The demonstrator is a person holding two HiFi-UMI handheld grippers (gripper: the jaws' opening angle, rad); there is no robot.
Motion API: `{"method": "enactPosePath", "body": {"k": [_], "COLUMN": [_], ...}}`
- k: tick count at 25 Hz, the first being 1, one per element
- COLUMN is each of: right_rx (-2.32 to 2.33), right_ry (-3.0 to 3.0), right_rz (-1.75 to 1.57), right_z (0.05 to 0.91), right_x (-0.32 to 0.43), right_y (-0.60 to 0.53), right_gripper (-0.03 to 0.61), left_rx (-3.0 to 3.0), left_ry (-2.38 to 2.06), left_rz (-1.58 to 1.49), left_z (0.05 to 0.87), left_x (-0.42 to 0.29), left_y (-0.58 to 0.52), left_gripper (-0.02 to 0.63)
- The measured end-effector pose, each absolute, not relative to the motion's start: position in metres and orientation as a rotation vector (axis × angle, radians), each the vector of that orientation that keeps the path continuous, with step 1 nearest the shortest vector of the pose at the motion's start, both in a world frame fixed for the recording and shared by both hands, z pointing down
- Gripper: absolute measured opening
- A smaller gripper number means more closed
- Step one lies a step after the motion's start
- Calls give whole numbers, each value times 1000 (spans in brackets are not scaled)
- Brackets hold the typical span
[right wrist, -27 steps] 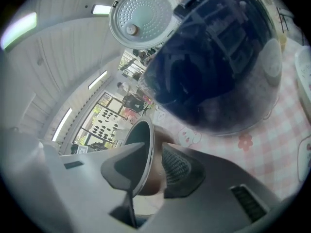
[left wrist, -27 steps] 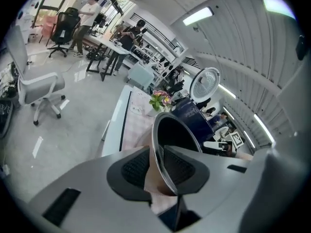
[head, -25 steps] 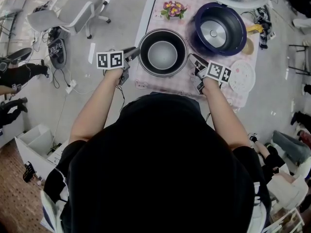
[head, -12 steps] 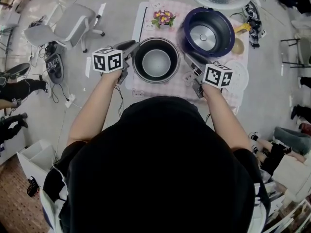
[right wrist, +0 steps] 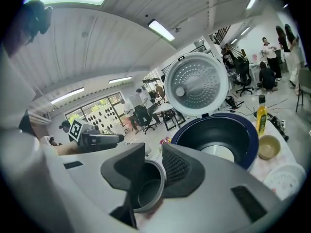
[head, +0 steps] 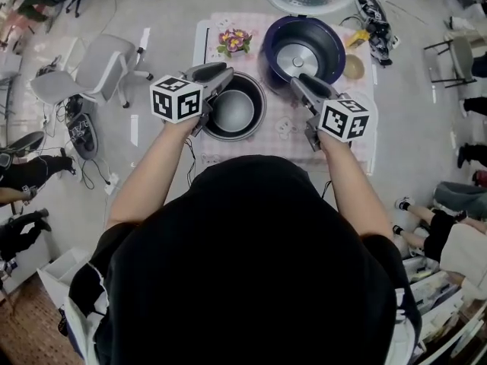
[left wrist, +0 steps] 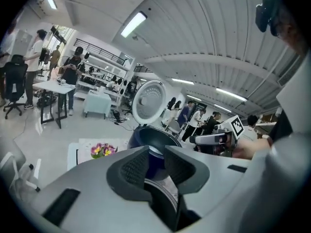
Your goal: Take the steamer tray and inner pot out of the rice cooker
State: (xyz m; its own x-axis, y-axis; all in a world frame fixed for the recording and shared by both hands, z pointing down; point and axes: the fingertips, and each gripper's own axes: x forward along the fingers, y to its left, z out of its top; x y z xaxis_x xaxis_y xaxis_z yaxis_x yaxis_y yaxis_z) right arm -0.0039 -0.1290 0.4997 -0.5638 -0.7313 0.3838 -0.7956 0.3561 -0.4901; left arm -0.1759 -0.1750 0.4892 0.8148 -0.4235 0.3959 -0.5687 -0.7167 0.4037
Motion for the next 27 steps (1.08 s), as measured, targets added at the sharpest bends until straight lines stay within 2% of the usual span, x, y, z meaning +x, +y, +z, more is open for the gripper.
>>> {"method": "enactPosePath", "body": {"k": [17, 27], "right_rx": [1699, 1728], "right_ry": [-2429, -2392], "right_rz": [794, 782], "right_z": [460, 464], "right_x": [80, 106], "right_y": [-111, -104], "right_gripper": [112, 111], "left_rx": [2662, 2683], "left_ry": [-493, -455], "left_rz": [419, 468], "left_z": [450, 456], "left_x": [-70, -42], "left_y": [-151, -145], "left_gripper": [104, 103]}}
